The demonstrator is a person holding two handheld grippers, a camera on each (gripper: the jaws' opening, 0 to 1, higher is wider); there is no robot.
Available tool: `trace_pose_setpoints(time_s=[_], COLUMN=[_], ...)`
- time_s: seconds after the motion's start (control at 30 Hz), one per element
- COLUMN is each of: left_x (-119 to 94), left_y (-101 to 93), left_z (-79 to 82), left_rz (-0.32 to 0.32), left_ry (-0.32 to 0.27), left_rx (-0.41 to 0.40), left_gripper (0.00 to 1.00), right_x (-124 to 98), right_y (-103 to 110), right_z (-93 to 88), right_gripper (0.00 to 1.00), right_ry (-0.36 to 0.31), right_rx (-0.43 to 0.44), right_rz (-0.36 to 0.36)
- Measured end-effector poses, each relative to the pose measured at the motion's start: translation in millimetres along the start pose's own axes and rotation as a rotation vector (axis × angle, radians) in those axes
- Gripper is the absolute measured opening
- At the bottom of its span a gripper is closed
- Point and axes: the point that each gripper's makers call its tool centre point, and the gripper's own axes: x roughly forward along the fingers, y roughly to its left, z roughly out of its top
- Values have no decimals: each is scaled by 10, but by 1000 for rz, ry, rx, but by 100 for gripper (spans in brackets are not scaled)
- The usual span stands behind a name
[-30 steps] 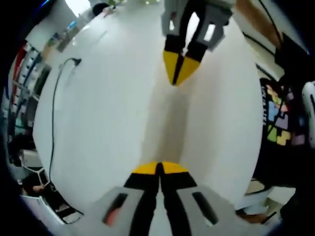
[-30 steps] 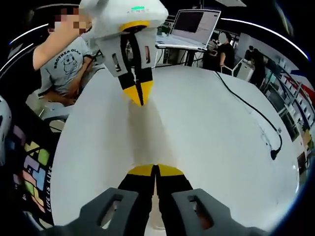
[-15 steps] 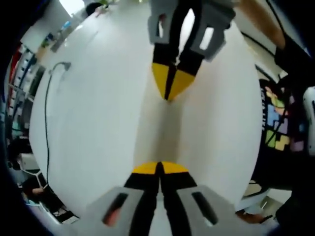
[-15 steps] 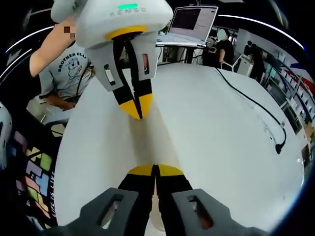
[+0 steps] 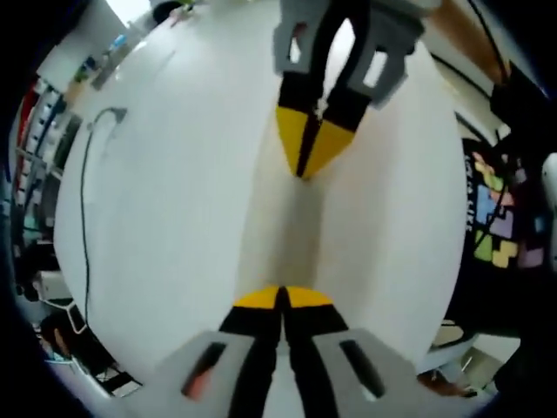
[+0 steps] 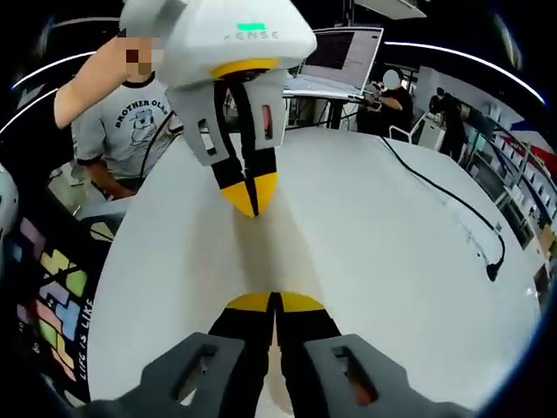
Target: Arrange the utensils inside the cutlery case until each visible utensil rests in its matching compartment.
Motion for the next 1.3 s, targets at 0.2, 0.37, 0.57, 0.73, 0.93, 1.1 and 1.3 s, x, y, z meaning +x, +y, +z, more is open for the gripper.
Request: trace_pose_setpoints(time_s=[0.2, 0.37, 0.57, 0.73, 0.93, 1.1, 1.3], left_x=[-18, -55, -114, -48, 48, 101, 181], left_y=[57, 31, 20, 77, 139, 140, 64], left_z=[5, -68, -107, -194, -214, -214, -216], left_rz=[-13, -22, -25, -33, -18, -33, -63], left_ry=[-52, -26, -30, -10, -26, -31, -33], left_rx=[37, 61, 117, 132, 141, 134, 155], left_gripper=[8, 19, 33, 46, 48, 52, 48], right_x=[-128, -257, -261, -237, -223, -195, -163], right_y=[-61, -159, -139, -46, -77, -96, -87], right_z=[11, -18, -110, -232, -292, -282, -303], right_gripper=[13, 22, 21, 23, 30, 36, 63], right_ry=[-10, 35, 117, 241, 317, 344, 433], right_rx=[-28, -61, -82, -134, -235, -215, -289], right_rz=[1, -48, -51, 23, 26, 26, 5])
